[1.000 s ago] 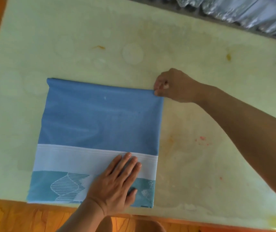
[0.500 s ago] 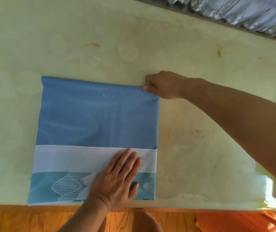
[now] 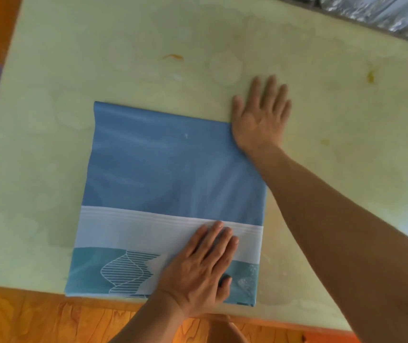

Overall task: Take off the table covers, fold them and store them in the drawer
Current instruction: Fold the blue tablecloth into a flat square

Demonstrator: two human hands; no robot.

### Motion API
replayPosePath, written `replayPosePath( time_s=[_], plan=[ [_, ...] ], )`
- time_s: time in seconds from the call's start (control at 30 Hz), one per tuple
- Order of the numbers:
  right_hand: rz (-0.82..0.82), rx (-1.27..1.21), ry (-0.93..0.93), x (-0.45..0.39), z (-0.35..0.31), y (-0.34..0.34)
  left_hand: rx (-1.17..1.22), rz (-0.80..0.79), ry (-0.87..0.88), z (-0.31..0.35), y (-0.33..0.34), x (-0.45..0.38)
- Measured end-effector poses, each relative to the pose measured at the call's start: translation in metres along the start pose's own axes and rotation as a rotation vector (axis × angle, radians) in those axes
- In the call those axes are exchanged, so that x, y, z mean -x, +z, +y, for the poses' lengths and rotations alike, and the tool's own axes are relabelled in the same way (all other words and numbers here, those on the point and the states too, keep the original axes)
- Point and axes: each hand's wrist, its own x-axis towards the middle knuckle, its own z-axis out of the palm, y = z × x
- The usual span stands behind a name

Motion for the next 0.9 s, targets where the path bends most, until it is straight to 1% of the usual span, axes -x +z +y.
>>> replayPosePath(
  time_s=[0.03, 0.07, 0.13, 0.2, 0.23, 0.3, 0.33, 0.37, 0.43, 0.5, 0.53, 0.57, 0.6, 0.73, 0.83, 0.9],
  plan=[
    [0.001, -0.025, 0.057, -0.011, 0.001, 0.0, 0.001, 0.006, -0.007, -0.001, 0.0, -0.001],
    [0.019, -0.034, 0.066, -0.016, -0.001, 0.0, -0.001, 0.002, -0.008, -0.002, 0.0, -0.001],
    [0.135, -0.001, 0.015, -0.009, -0.003, -0.002, 0.058, -0.036, -0.002, 0.001, -0.002, 0.001],
    [0.247, -0.005, -0.015, -0.003, -0.005, -0.001, 0.198, -0.062, -0.016, 0.002, -0.014, 0.002],
    [0.267, -0.014, -0.009, -0.003, -0.006, -0.001, 0.279, -0.047, -0.032, -0.002, -0.024, -0.002],
    [0.274, -0.004, -0.001, -0.006, -0.006, 0.002, 0.412, 0.063, -0.08, -0.017, -0.047, -0.024],
    [0.287, 0.001, -0.002, -0.007, -0.005, 0.003, 0.427, 0.121, -0.113, -0.028, -0.06, -0.043],
    [0.306, -0.008, -0.005, -0.008, -0.004, 0.003, 0.378, 0.164, -0.142, -0.04, -0.071, -0.066],
    [0.339, -0.04, 0.003, -0.011, -0.001, 0.003, 0.191, 0.16, -0.161, -0.071, -0.079, -0.12],
    [0.343, -0.073, 0.017, -0.012, 0.002, 0.004, 0.041, 0.067, -0.095, -0.105, -0.074, -0.158],
    [0.342, -0.085, 0.019, -0.012, 0.003, 0.004, -0.017, 0.021, -0.059, -0.123, -0.07, -0.165],
    [0.345, -0.089, 0.02, -0.012, 0.003, 0.004, -0.062, 0.001, -0.049, -0.141, -0.066, -0.163],
    [0.354, -0.086, 0.021, -0.012, 0.003, 0.004, -0.086, 0.0, -0.073, -0.158, -0.065, -0.156],
    [0.317, -0.08, 0.022, -0.01, 0.0, 0.002, -0.104, 0.059, -0.245, -0.222, -0.076, -0.102],
    [0.316, -0.078, 0.03, -0.011, 0.0, 0.0, -0.112, 0.049, -0.337, -0.262, -0.083, -0.069],
    [0.302, -0.082, 0.033, -0.01, -0.001, 0.0, -0.104, 0.048, -0.387, -0.276, -0.084, -0.06]
  ],
)
